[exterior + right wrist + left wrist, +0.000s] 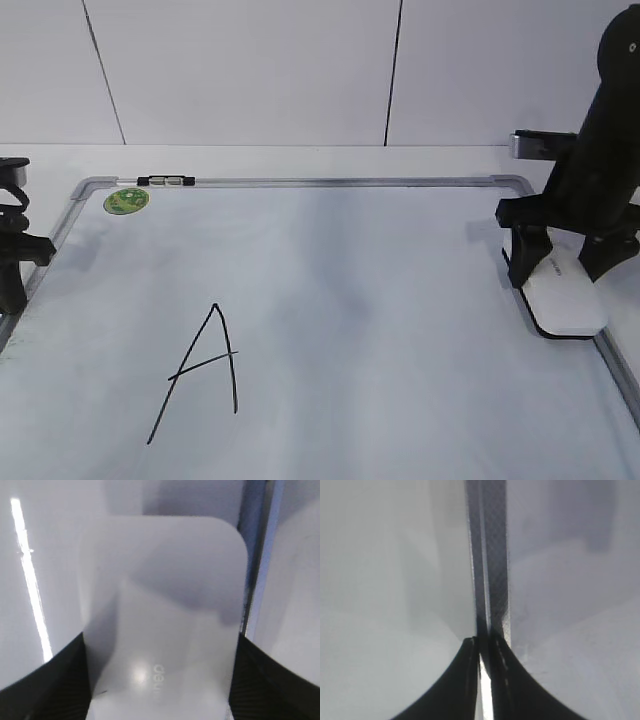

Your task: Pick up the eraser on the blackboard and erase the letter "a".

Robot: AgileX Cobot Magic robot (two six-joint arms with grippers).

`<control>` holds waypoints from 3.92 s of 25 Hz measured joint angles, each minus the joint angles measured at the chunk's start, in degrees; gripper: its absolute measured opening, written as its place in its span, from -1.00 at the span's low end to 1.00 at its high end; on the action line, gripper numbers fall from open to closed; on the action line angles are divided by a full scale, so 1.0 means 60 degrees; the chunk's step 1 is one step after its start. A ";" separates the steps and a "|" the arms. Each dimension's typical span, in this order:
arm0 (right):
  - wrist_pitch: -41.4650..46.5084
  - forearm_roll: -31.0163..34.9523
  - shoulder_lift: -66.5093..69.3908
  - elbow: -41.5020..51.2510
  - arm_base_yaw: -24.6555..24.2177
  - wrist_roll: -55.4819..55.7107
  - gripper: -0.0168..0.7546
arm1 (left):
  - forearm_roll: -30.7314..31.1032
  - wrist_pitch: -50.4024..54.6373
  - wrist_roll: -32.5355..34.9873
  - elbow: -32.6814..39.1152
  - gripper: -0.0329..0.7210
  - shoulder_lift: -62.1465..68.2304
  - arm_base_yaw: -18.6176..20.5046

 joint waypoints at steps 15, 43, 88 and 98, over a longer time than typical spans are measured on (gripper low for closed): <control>-0.0241 -0.0266 0.0080 0.0000 -0.0014 0.0000 0.44 | 0.0000 0.0017 0.0000 0.0000 -0.82 0.0000 0.0000; -0.0475 -0.0393 0.0175 0.0000 -0.0014 0.0000 0.62 | 0.0000 0.0035 0.0000 0.0000 -0.82 0.0000 0.0000; 0.0505 -0.0169 0.0034 -0.1726 -0.0014 0.0216 0.55 | 0.0274 0.3512 0.0117 -0.1131 -0.20 -0.1432 0.0000; 0.0541 -0.0030 -0.2193 -0.0609 -0.0014 0.0216 0.55 | 0.0074 0.3571 0.0117 -0.1026 -0.22 -0.2768 0.0000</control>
